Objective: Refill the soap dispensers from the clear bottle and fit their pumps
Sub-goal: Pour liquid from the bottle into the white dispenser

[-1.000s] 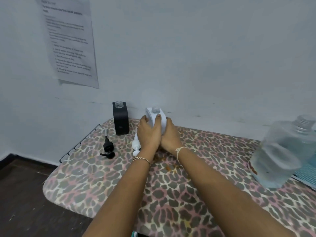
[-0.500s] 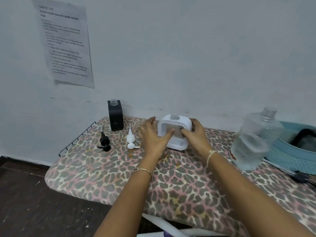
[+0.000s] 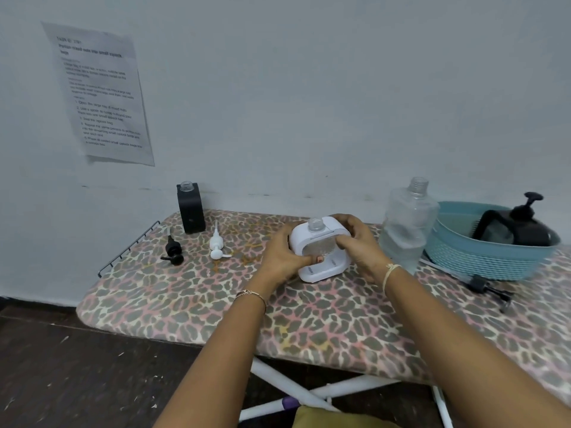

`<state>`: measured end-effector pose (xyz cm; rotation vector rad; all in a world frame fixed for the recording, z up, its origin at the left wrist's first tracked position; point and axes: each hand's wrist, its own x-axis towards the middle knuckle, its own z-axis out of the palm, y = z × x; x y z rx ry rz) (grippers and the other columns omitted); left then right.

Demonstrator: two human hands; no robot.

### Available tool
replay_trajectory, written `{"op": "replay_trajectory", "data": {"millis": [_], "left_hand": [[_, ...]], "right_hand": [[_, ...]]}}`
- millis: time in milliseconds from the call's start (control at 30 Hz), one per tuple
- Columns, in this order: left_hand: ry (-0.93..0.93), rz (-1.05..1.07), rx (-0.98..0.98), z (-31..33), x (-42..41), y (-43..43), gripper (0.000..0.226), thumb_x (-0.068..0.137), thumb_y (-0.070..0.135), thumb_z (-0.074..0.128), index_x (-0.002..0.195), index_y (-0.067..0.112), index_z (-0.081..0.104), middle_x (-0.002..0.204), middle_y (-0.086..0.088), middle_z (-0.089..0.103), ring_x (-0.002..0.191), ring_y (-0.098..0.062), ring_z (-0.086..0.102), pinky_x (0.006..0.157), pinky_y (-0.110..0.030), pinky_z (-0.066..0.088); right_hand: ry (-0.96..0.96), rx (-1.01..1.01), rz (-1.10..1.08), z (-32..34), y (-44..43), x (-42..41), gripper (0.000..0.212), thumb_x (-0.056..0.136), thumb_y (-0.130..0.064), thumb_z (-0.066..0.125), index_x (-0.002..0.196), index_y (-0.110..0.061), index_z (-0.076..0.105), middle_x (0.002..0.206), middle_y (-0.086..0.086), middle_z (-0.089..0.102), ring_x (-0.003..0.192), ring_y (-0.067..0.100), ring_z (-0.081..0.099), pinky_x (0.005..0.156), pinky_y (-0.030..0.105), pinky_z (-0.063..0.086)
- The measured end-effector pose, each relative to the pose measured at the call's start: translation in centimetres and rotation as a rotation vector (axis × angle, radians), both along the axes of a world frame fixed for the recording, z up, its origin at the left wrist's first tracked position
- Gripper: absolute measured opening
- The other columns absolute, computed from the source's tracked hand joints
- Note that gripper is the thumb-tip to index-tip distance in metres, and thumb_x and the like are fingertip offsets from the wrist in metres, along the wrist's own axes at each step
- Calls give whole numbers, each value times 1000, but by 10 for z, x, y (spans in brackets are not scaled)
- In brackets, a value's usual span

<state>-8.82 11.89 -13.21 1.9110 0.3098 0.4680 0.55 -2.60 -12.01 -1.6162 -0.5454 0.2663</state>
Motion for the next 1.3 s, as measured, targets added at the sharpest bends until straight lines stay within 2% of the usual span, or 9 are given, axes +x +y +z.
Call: {"op": "replay_trajectory", "data": {"millis": [133,267,400,467,567,700,800,967,1300], "left_hand": [[-7,93,60,-1,6,-17,64,61,20,92,114,20,57,107,3,64,95,-16,63,80,-35,56],[-24,183,102,-2,6,-33,51,65,22,88,101,29,52,89,20,56,80,1,58,64,-16,47],[-39,318,157,-6,9,-47,53,63,35,87,103,27,53,98,8,62,89,-16,62,71,-34,54],[-30,344,206,-7,14,-54,54,65,36,85,106,22,54,102,4,62,89,-16,59,69,-32,50],[-4,387,223,-5,20,-64,51,70,34,81,108,18,52,101,2,60,87,-17,56,63,-25,39],[1,427,223,-7,27,-75,50,75,34,78,111,17,47,106,-2,60,86,-18,54,63,-27,40],[11,467,233,-7,32,-79,54,78,34,77,118,13,46,113,-6,61,97,-26,60,68,-31,45],[-55,445,306,-11,36,-78,72,81,32,74,145,25,40,133,-1,57,115,-25,57,90,-42,52],[-60,438,310,-16,36,-76,73,82,33,72,146,32,36,131,-1,59,112,-24,59,88,-37,50]], "right_hand": [[-31,-15,-30,-1,-11,2,54,83,5,52,131,-20,49,123,-1,58,109,11,58,89,25,51],[-105,-36,-70,-8,-22,-1,64,81,0,60,140,-17,42,134,-6,50,122,7,50,103,27,44],[-349,71,-396,-11,-34,-20,35,77,-7,67,107,-23,62,101,-5,68,89,6,65,81,26,56],[-546,50,-566,-10,-44,-27,25,74,-9,69,95,-22,63,84,-6,65,73,11,61,69,30,56],[-743,-53,-737,-14,-59,-26,36,71,-9,75,102,-12,57,96,1,58,86,17,56,77,36,53],[-575,-156,-873,-25,-73,-2,81,66,-27,82,130,-19,34,137,9,36,129,26,33,108,46,31],[-432,-174,-761,-30,-78,14,105,64,-36,86,144,-13,21,147,10,27,137,25,27,114,46,28],[-286,-159,-653,-29,-78,29,87,67,-40,84,136,-14,37,133,7,49,122,26,49,99,41,45],[-300,-95,-564,-18,-69,36,68,71,-26,81,129,-30,44,123,-9,58,112,17,56,88,28,45]]}}
